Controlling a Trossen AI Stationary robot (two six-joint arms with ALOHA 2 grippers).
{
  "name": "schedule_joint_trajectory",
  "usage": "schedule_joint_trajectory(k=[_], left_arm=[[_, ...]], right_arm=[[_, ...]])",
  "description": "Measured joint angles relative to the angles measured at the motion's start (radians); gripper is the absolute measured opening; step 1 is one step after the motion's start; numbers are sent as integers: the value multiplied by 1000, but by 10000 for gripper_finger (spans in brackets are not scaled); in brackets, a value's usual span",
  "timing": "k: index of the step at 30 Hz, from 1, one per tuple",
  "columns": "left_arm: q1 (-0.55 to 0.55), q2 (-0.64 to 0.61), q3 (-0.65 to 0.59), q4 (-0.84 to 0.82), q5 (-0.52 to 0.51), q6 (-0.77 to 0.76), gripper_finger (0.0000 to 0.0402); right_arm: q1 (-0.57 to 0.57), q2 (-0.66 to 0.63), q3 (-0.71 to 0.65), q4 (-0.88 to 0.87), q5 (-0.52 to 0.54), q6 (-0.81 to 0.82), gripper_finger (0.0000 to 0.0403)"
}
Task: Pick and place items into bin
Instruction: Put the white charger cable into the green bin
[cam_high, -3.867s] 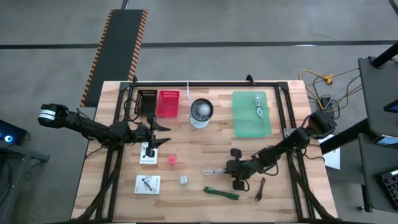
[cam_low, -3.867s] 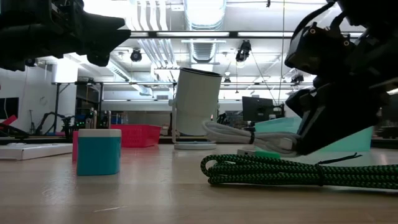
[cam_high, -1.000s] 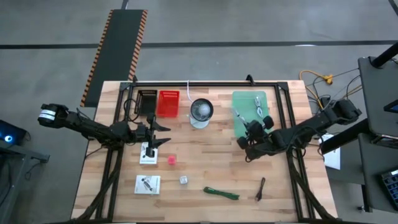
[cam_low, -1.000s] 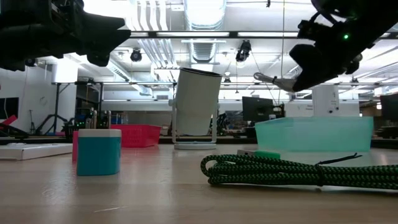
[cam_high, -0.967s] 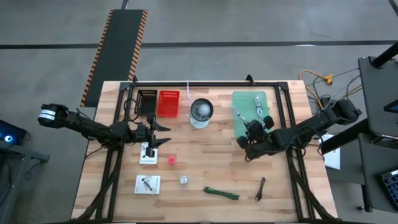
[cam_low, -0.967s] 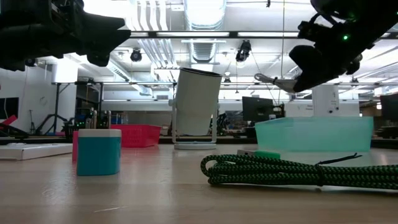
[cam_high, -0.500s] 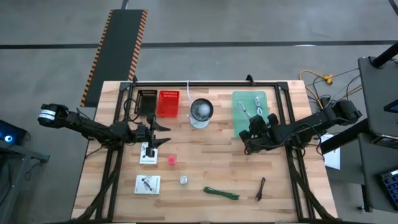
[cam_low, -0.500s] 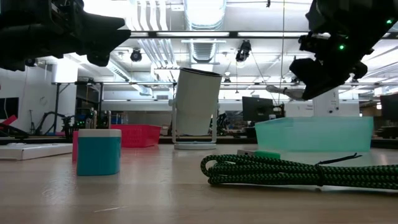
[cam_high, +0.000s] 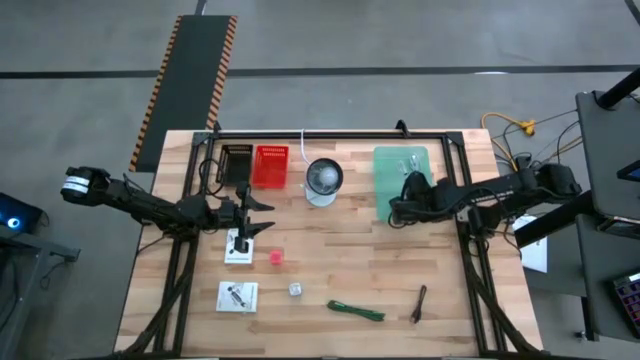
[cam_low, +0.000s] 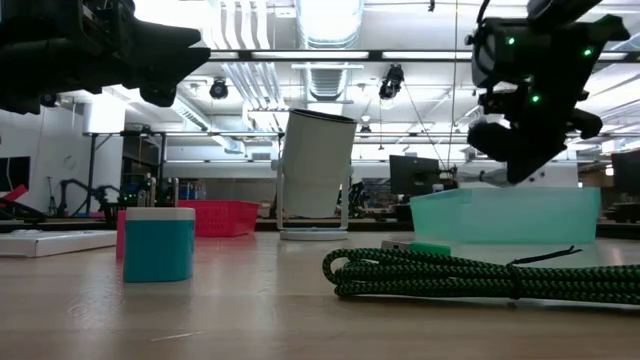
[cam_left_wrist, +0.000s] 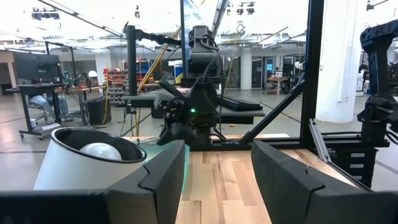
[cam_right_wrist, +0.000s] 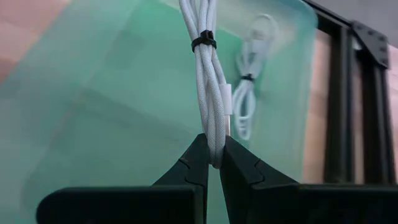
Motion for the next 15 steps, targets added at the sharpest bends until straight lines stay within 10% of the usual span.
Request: schedule_joint_trajectory(k=[15], left_arm=[[0,0,0,0,0,0,171]], right_arm=[[-191,0,0,-6,-20,-17,13]])
